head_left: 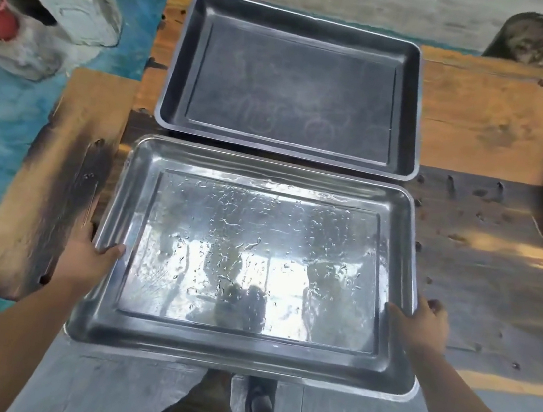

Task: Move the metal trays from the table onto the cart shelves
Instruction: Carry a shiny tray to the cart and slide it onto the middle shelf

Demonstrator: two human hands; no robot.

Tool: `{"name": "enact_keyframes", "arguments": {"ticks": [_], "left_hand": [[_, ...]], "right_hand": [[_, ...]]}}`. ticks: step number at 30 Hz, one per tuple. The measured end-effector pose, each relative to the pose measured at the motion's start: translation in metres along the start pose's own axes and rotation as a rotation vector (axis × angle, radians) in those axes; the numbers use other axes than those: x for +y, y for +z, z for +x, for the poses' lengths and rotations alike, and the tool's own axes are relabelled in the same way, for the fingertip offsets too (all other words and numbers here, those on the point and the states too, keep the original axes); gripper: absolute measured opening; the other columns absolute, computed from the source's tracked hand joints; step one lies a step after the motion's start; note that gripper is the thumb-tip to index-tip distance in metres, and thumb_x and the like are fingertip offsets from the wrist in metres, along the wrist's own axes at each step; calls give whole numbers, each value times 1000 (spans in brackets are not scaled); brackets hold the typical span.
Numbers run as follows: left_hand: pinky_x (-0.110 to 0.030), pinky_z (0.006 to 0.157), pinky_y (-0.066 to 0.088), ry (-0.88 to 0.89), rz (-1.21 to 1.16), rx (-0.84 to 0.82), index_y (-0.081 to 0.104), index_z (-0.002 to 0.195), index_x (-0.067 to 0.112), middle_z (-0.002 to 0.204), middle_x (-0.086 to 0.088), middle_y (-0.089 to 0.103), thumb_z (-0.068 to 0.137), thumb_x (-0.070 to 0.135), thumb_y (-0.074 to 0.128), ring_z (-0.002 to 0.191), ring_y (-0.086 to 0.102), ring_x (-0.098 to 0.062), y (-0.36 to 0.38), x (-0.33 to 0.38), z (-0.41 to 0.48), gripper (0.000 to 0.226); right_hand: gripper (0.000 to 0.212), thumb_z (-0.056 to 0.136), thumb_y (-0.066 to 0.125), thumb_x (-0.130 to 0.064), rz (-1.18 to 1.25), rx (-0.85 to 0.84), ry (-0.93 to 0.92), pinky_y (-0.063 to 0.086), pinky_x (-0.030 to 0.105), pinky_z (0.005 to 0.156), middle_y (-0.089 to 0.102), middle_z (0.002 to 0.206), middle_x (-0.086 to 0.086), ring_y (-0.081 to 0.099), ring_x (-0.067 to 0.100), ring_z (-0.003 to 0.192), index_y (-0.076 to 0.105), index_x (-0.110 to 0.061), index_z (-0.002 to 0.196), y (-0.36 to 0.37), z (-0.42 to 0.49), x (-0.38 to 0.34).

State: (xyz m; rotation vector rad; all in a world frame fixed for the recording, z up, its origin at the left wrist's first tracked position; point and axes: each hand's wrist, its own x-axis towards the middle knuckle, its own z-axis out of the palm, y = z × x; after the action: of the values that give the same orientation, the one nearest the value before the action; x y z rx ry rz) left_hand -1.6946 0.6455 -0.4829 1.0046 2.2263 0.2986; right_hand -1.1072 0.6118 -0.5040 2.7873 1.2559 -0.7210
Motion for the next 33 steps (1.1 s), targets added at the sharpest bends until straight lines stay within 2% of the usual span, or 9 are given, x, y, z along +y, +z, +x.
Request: {"name": "enact_keyframes", "arguments": {"ticks": [4, 9, 11, 13, 15, 17, 22, 29, 33], "left_hand": [[-54, 101, 46, 70, 92, -61, 45, 142, 9, 139, -23, 50, 89, 33, 69, 117, 56, -43, -5, 0, 0, 63], [-42, 109, 36, 177, 165, -87, 64, 128, 12, 150, -13, 41, 88, 23, 71, 135, 43, -32, -22, 5, -13, 43], [-40, 109, 36, 188, 178, -113, 62, 131, 13, 147, -11, 47, 87, 22, 72, 134, 45, -31, -31, 10, -19, 45], [-40, 95, 47, 132, 145, -123, 64, 126, 16, 124, -12, 65, 87, 23, 72, 111, 60, -33, -40, 15, -28, 41], [-37, 79, 47, 110, 112, -115, 66, 118, 16, 100, -10, 71, 86, 23, 73, 89, 65, -31, -50, 20, -39, 33], [-38, 78, 48, 105, 81, -117, 67, 113, 15, 97, -9, 72, 86, 23, 73, 87, 66, -31, -61, 26, -47, 29], [-36, 71, 46, 126, 9, -94, 65, 104, 16, 95, -6, 71, 87, 20, 73, 81, 64, -24, -91, 58, -70, 20], [-35, 78, 47, 141, -188, -34, 65, 111, 2, 95, -15, 69, 81, -4, 72, 88, 65, -33, -146, 103, -100, 31], [-37, 77, 49, 192, -214, -31, 64, 112, 3, 98, -23, 71, 81, -10, 66, 86, 66, -35, -188, 125, -118, 33]], "right_hand": [[46, 80, 66, -45, -14, -28, -59, 39, 47, 106, 40, 137, 19, 42, 41, 125, 63, -15, 116, -1, 4, 3], [41, 83, 74, -22, 21, -79, -120, 30, 47, 113, 29, 155, 22, 15, 35, 147, 65, -3, 118, -16, 0, 10], [35, 82, 75, -18, 73, -95, -98, 38, 41, 105, 14, 160, 18, 29, 38, 141, 66, -3, 113, -29, -7, 10], [27, 82, 75, -14, 121, -131, -69, 42, 36, 95, 12, 160, 16, 41, 40, 131, 64, -3, 105, -45, -14, 5], [23, 81, 74, -8, 145, -153, -100, 43, 39, 95, 33, 140, 19, 41, 43, 128, 64, -1, 100, -62, -17, 0], [22, 78, 75, -3, 188, -148, -145, 45, 45, 95, 41, 113, 16, 45, 45, 119, 66, 1, 98, -82, -19, -8], [33, 74, 74, 3, 350, -136, -166, 53, 44, 80, 67, 96, 17, 64, 36, 88, 67, -7, 104, -135, -26, -30], [38, 73, 69, 13, 515, -116, -256, 50, 37, 72, 68, 90, 15, 62, 28, 75, 66, -2, 108, -200, -19, -75], [32, 74, 66, 13, 568, -128, -289, 48, 28, 52, 67, 70, 10, 62, 25, 59, 67, -3, 102, -239, -25, -101]]}}
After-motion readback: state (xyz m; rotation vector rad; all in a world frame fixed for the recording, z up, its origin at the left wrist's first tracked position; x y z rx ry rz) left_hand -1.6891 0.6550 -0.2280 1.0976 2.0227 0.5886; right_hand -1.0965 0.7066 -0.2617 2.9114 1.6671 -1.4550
